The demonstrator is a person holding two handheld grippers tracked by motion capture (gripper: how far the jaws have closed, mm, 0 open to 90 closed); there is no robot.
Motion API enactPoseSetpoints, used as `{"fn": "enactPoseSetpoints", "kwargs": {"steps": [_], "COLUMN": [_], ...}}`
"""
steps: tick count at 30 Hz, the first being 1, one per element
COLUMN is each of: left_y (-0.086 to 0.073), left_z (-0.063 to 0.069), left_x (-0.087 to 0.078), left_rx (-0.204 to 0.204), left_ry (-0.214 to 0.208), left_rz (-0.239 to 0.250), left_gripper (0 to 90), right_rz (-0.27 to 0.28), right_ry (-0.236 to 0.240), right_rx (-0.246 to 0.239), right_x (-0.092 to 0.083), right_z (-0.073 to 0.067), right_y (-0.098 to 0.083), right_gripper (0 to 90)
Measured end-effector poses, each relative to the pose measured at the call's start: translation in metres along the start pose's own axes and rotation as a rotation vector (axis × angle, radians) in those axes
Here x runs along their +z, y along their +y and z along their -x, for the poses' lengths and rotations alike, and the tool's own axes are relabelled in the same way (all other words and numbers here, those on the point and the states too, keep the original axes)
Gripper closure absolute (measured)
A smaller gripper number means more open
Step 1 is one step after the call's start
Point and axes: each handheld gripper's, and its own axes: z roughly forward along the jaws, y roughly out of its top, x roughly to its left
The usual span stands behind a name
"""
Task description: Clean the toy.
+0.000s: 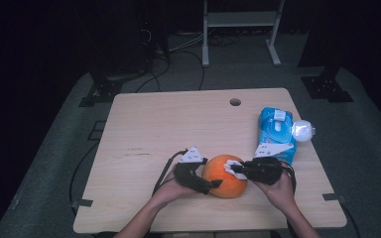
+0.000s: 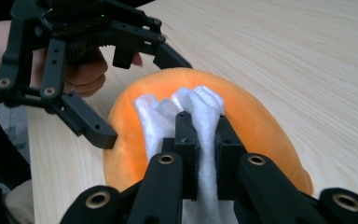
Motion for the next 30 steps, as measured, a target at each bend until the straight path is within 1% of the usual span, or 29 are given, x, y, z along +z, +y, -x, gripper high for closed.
{"fn": "enactPoseSetpoints", "kwargs": {"steps": [1, 2, 3, 4, 5, 6, 7, 8, 9, 11, 12, 13, 14, 15, 16, 17, 18, 19, 20, 21, 22, 23, 24, 25, 26, 27, 28, 30], "left_y": [-0.001, 0.0, 0.002, 0.002, 0.006, 0.006, 0.01, 0.01, 0.013, 0.014, 0.014, 0.013, 0.013, 0.012, 0.012, 0.011, 0.011, 0.01, 0.01, 0.01, 0.01, 0.009, 0.009, 0.005, 0.005, 0.002, 0.002, 0.004], "left_z": [0.001, 0.003, 0.005, 0.005, 0.013, 0.013, 0.024, 0.024, 0.034, 0.043, 0.043, 0.046, 0.046, 0.046, 0.046, 0.044, 0.044, 0.041, 0.041, 0.037, 0.034, 0.031, 0.031, 0.025, 0.025, 0.023, 0.024, 0.027], "left_x": [-0.001, -0.002, -0.002, -0.002, -0.003, -0.003, -0.001, -0.001, 0.002, 0.004, 0.004, 0.004, 0.004, 0.004, 0.004, 0.005, 0.005, 0.006, 0.006, 0.006, 0.007, 0.008, 0.008, 0.011, 0.011, 0.011, 0.009, 0.007], "left_rx": [0.016, 0.03, 0.038, 0.038, 0.074, 0.074, 0.117, 0.117, 0.165, 0.217, 0.217, 0.236, 0.236, 0.237, 0.237, 0.238, 0.238, 0.22, 0.22, 0.182, 0.152, 0.126, 0.126, 0.073, 0.073, 0.065, 0.074, 0.085], "left_ry": [-0.005, 0.006, 0.015, 0.015, 0.043, 0.043, 0.068, 0.068, 0.085, 0.099, 0.099, 0.097, 0.097, 0.084, 0.084, 0.064, 0.064, 0.035, 0.035, 0.012, 0.001, -0.02, -0.02, -0.052, -0.052, -0.075, -0.071, -0.058], "left_rz": [0.014, 0.017, 0.02, 0.02, 0.019, 0.019, 0.022, 0.022, 0.011, -0.004, -0.004, -0.008, -0.008, -0.002, -0.002, -0.007, -0.007, 0.0, 0.0, 0.003, 0.004, 0.003, 0.003, -0.002, -0.002, 0.007, 0.011, 0.015], "left_gripper": [14.4, 19.7, 22.7, 24.5, 25.4, 25.8, 25.8, 25.8, 25.8, 25.9, 25.8, 25.9, 25.9, 25.8, 25.7, 25.1, 23.3, 20.2, 17.5, 13.2, 9.5, 7.5, 6.4, 6.4, 8.6, 12.8, 18.3, 23.9], "right_rz": [0.0, 0.001, 0.008, 0.008, 0.022, 0.022, 0.039, 0.039, 0.039, 0.023, 0.023, 0.012, 0.019, 0.024, 0.024, 0.017, 0.009, 0.002, 0.002, -0.013, -0.019, -0.019, -0.019, -0.024, -0.024, -0.032, -0.034, -0.031], "right_ry": [-0.002, -0.005, -0.015, -0.015, -0.032, -0.032, -0.025, -0.025, -0.011, -0.023, -0.023, -0.05, -0.06, -0.065, -0.065, -0.078, -0.072, -0.066, -0.066, -0.042, -0.031, -0.023, -0.023, -0.007, -0.007, -0.009, -0.012, -0.02], "right_rx": [0.004, 0.006, 0.003, 0.003, -0.024, -0.024, -0.075, -0.075, -0.139, -0.186, -0.186, -0.209, -0.195, -0.176, -0.176, -0.148, -0.14, -0.13, -0.13, -0.121, -0.121, -0.126, -0.126, -0.137, -0.137, -0.144, -0.146, -0.148], "right_x": [0.0, -0.001, -0.002, -0.002, -0.005, -0.005, -0.007, -0.007, -0.002, 0.003, 0.003, 0.004, 0.001, -0.002, -0.002, -0.01, -0.012, -0.013, -0.013, -0.015, -0.015, -0.016, -0.016, -0.017, -0.017, -0.017, -0.017, -0.018], "right_z": [0.0, 0.001, 0.0, 0.0, -0.006, -0.006, -0.02, -0.02, -0.039, -0.049, -0.049, -0.05, -0.045, -0.041, -0.041, -0.028, -0.025, -0.022, -0.022, -0.02, -0.02, -0.02, -0.02, -0.02, -0.02, -0.02, -0.021, -0.022], "right_y": [0.0, 0.0, 0.001, 0.001, 0.004, 0.004, 0.011, 0.011, 0.019, 0.023, 0.023, 0.024, 0.023, 0.022, 0.022, 0.018, 0.016, 0.013, 0.013, 0.008, 0.007, 0.007, 0.007, 0.008, 0.008, 0.008, 0.008, 0.01], "right_gripper": [82.7, 82.7, 82.8, 82.8, 83.1, 83.1, 83.1, 83.1, 83.1, 83.1, 83.1, 83.1, 83.1, 83.1, 83.1, 83.1, 83.1, 83.1, 83.1, 83.2, 83.2, 83.2, 83.2, 83.2, 83.2, 83.2, 83.2, 83.2]}}
